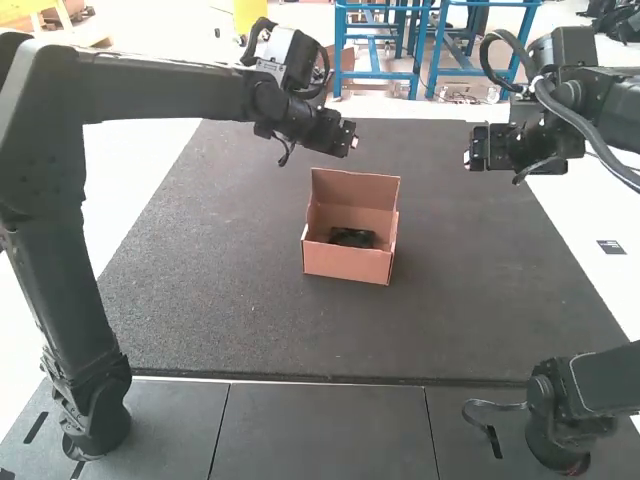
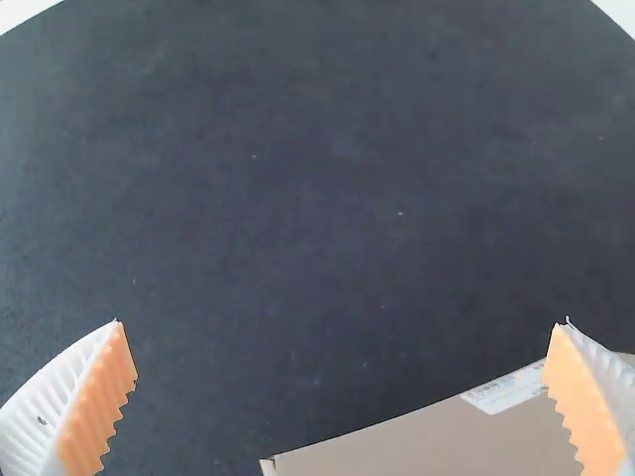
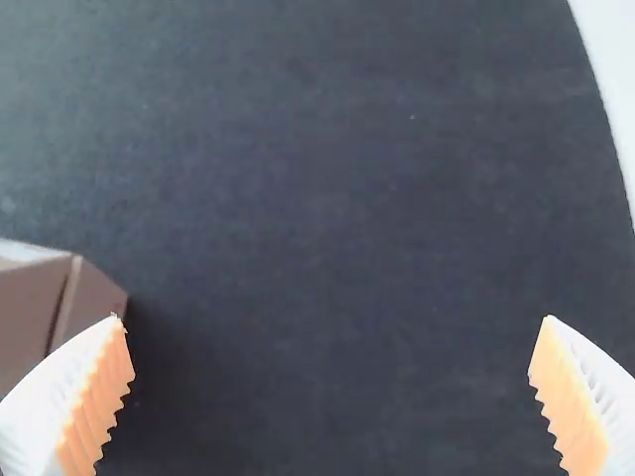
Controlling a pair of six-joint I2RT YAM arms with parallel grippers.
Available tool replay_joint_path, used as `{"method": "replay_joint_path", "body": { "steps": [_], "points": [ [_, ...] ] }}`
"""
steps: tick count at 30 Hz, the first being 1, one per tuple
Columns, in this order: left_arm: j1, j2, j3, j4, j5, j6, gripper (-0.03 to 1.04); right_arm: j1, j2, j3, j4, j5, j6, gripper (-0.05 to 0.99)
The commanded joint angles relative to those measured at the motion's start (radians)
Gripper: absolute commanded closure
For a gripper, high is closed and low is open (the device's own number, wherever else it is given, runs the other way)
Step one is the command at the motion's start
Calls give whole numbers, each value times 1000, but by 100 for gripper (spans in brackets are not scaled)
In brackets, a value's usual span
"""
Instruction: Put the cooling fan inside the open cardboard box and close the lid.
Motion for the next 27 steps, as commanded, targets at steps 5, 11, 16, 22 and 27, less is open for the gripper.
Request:
{"method": "replay_joint_path", "body": {
  "steps": [5, 11, 16, 22, 27],
  "points": [
    [-20, 78, 93, -44, -16, 32, 4, -65, -20, -1, -29, -120, 13, 2],
    [-18, 96, 89, -156, -14, 47, 4, -68, -17, 12, -68, -219, 51, 2],
    [-18, 95, 63, -241, -11, 41, 4, -70, -15, 11, -87, -270, 83, 2],
    [-24, 93, 18, -275, -13, 41, 4, -86, -15, 0, -89, -305, 100, 2],
    [-46, 96, -48, -232, -22, 42, 4, -99, -15, 0, -91, -322, 109, 2]
  ]
}}
